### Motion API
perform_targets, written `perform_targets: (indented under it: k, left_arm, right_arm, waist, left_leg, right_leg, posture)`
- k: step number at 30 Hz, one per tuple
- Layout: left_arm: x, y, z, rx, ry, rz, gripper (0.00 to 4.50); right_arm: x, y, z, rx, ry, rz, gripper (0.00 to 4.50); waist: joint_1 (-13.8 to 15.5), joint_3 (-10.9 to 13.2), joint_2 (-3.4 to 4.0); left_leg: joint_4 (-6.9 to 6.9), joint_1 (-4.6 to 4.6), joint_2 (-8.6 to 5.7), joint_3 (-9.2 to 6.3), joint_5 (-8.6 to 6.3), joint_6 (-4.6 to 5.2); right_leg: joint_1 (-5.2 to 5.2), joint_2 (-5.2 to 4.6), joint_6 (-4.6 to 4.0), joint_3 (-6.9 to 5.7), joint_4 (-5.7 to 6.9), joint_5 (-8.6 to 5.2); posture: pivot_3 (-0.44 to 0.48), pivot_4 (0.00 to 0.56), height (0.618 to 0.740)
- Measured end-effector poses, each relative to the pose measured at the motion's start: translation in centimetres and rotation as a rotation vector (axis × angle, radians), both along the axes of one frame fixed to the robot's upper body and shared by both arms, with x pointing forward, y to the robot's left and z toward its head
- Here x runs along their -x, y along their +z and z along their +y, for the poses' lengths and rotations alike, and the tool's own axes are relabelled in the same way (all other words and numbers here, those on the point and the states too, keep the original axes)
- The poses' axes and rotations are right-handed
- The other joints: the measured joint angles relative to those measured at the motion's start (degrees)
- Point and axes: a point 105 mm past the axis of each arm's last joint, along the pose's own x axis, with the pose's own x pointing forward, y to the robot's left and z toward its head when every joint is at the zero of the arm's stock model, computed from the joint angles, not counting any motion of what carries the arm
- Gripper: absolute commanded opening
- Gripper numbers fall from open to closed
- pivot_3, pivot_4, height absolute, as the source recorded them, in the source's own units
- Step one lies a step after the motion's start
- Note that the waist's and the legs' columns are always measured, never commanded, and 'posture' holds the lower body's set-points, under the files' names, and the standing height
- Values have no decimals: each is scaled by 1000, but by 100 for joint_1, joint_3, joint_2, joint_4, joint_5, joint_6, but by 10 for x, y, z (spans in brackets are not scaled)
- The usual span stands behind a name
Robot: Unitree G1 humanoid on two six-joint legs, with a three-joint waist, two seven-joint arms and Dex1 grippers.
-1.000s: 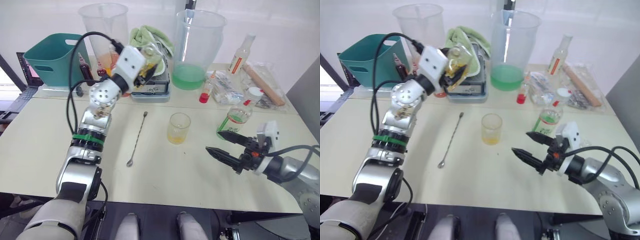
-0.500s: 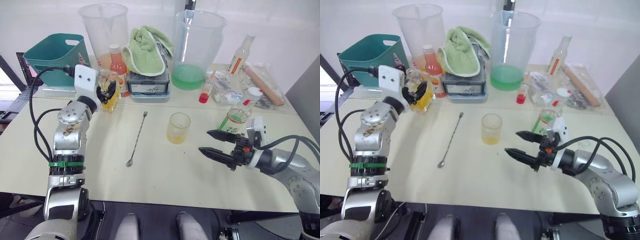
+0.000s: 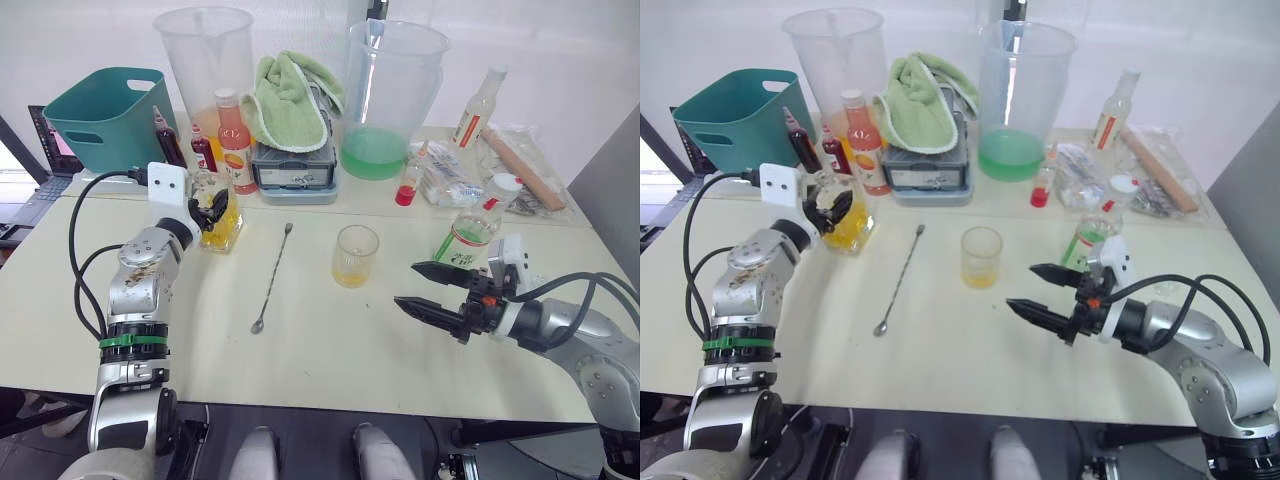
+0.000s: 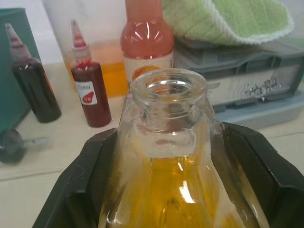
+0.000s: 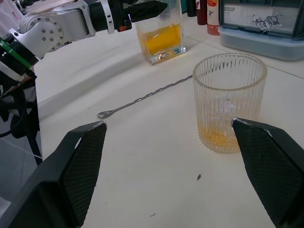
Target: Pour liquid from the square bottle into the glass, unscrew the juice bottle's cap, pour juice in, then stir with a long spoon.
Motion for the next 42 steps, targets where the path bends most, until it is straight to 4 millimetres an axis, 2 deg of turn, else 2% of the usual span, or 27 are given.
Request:
perform_targets:
  k: [6, 7, 10, 17, 19, 24, 28, 30, 32, 34, 36, 39, 42]
  left_arm:
    - [0, -1, 3, 27, 2, 1, 2792]
    - [0, -1, 3, 29, -1, 1, 3592]
    - [1, 1, 3, 33, -8, -9, 4467]
    - [4, 21, 6, 46, -4, -81, 4467]
    - [5, 36, 6, 47, -8, -134, 4467]
    - [11, 98, -2, -8, -46, -296, 4467]
    - [27, 160, -36, -104, -198, -432, 4467]
    - [38, 170, -53, -139, -294, -445, 4467]
    - [47, 158, -70, -188, -415, -373, 4467]
    - [58, 138, -91, -201, -556, -269, 4467]
    - [68, 123, -103, -211, -650, -192, 4467]
    - [79, 112, -102, -239, -676, -156, 4467]
    - [80, 92, -89, -226, -633, -126, 4467]
  right_arm:
    - [1, 1, 2, 10, -14, -2, 4460]
    - [1, 1, 3, 13, -15, -2, 4500]
    - [1, 0, 3, 17, -20, 7, 4500]
    - [1, -1, 3, 18, -21, 11, 4500]
    - [2, -1, 3, 17, -19, 11, 4500]
    - [2, 1, 4, -5, -9, 9, 4500]
    - [0, 12, 8, -35, 19, -20, 4500]
    - [0, 14, 7, -34, 23, -26, 4500]
    - [-2, 13, 4, -35, 17, -19, 4500]
    - [-4, 12, 1, -36, 8, -16, 4500]
    - [-5, 13, 0, -35, 7, -23, 4500]
    - [-7, 15, -2, -34, 2, -50, 4500]
    - [-7, 12, -4, -21, 2, -56, 4500]
  waist:
    - [0, 0, 0]
    - [0, 0, 0]
    - [0, -1, 0]
    - [-1, -1, -1]
    - [3, 0, -1]
    - [-1, -1, -1]
    - [-4, 0, -2]
    - [-15, -2, 1]
    - [-34, -2, 2]
    - [-54, -1, 1]
    - [-77, -1, 1]
    - [-135, -1, 1]
    - [-155, -2, 1]
  left_leg:
    - [0, 0, 0, 0, 0, 0]
    - [0, 0, 0, 0, 0, 0]
    - [0, 5, 0, 0, 0, 0]
    - [0, 13, 0, 0, 0, 0]
    - [0, 12, 0, 0, 0, 0]
    - [-1, 14, 0, 0, 0, 0]
    - [-2, 14, -2, 0, 0, -1]
    - [-13, 22, -1, 0, 0, 0]
    - [-17, 22, 0, 0, 0, -1]
    - [-17, 21, 1, 0, 0, 0]
    - [-17, 20, 1, 0, 0, -1]
    - [-18, 24, 2, 0, 0, 0]
    - [-21, 26, 3, 0, 0, 0]
  right_leg:
    - [0, 0, 0, 0, 0, 0]
    - [0, 0, 0, 0, 0, 0]
    - [5, 0, 0, 0, 0, 0]
    - [13, 0, 0, 0, 0, 0]
    - [13, 0, 0, 0, 0, 0]
    - [13, 0, 1, 0, -1, 0]
    - [19, -1, 3, 0, -11, -2]
    - [21, -1, 3, 0, -11, -3]
    - [16, 0, 1, 0, -7, -4]
    - [12, 0, 0, 0, -3, -5]
    - [10, 1, 3, 0, -1, -7]
    - [12, 1, 6, 1, -1, -12]
    - [12, 2, -1, 0, 1, -12]
  posture:
    - [0, 150, 727]
    - [0, 150, 727]
    - [0, 150, 727]
    - [0, 150, 727]
    - [0, 150, 727]
    - [0, 150, 727]
    - [0, 150, 727]
    - [0, 150, 727]
    - [0, 150, 727]
    - [0, 150, 727]
    - [0, 150, 727]
    - [0, 150, 727]
    - [0, 150, 727]
